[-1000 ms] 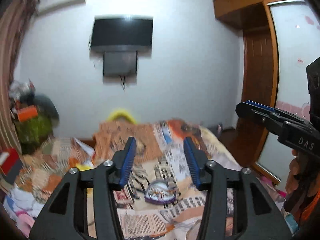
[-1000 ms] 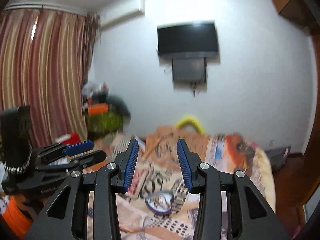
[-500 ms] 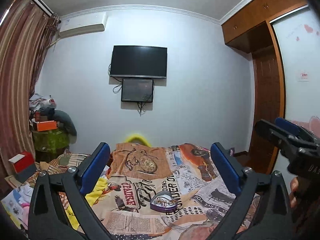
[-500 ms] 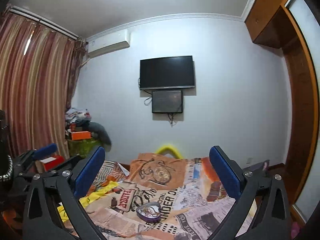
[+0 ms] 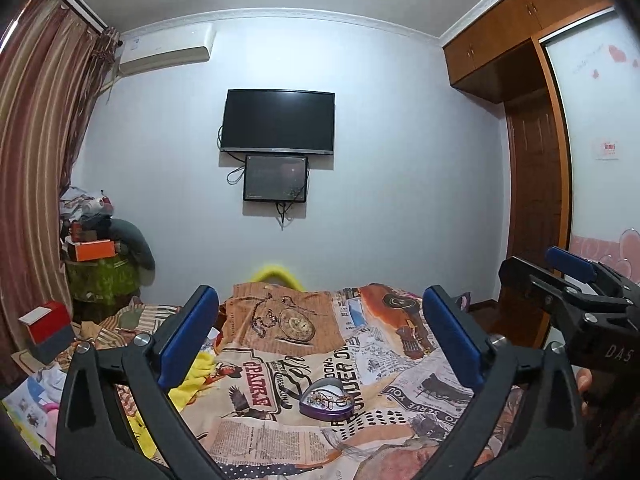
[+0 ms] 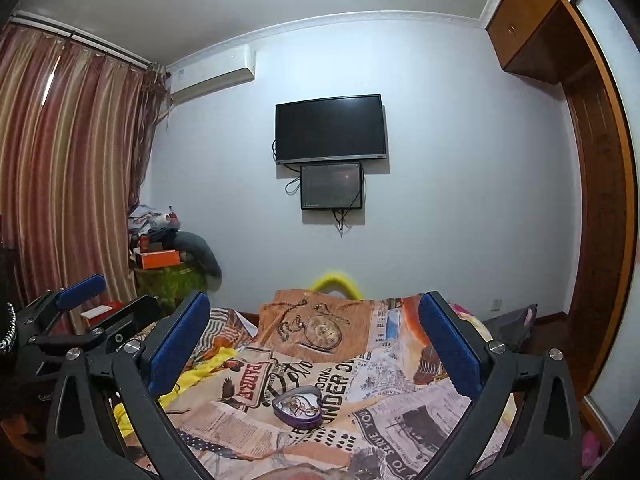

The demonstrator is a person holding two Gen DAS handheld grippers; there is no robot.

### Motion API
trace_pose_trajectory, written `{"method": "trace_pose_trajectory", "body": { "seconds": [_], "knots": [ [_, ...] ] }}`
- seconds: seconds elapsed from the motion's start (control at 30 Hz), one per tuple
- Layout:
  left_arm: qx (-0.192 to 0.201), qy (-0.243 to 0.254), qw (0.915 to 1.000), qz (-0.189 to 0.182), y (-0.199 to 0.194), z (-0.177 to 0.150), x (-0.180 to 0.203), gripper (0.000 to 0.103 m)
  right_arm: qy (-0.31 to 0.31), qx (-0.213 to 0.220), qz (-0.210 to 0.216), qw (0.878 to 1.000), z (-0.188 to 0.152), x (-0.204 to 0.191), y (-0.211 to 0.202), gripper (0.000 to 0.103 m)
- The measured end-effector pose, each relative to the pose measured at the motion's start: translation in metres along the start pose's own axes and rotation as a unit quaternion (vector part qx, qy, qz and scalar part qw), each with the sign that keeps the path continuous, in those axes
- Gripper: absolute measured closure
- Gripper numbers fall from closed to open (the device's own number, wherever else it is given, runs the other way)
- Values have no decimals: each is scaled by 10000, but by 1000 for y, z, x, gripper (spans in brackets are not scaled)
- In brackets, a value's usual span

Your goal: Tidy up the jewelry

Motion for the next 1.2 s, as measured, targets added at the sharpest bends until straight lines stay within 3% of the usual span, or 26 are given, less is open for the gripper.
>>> {"method": "trace_pose_trajectory", "body": {
  "seconds": [1.2],
  "knots": [
    [-187,-10,9997,-125,14,-7,4,0,90,-228,-22,9997,-2,9,2,0]
  ]
}}
Point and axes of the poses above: each gripper's, at about its wrist camera, not at the fingertips, and y roughly the way its jaws point, x to its right, z to its top, the point moved 7 cm from there along y, roughly the way its jaws point, and after that the axes turned 11 degrees about -z, right-handed, at the moved point
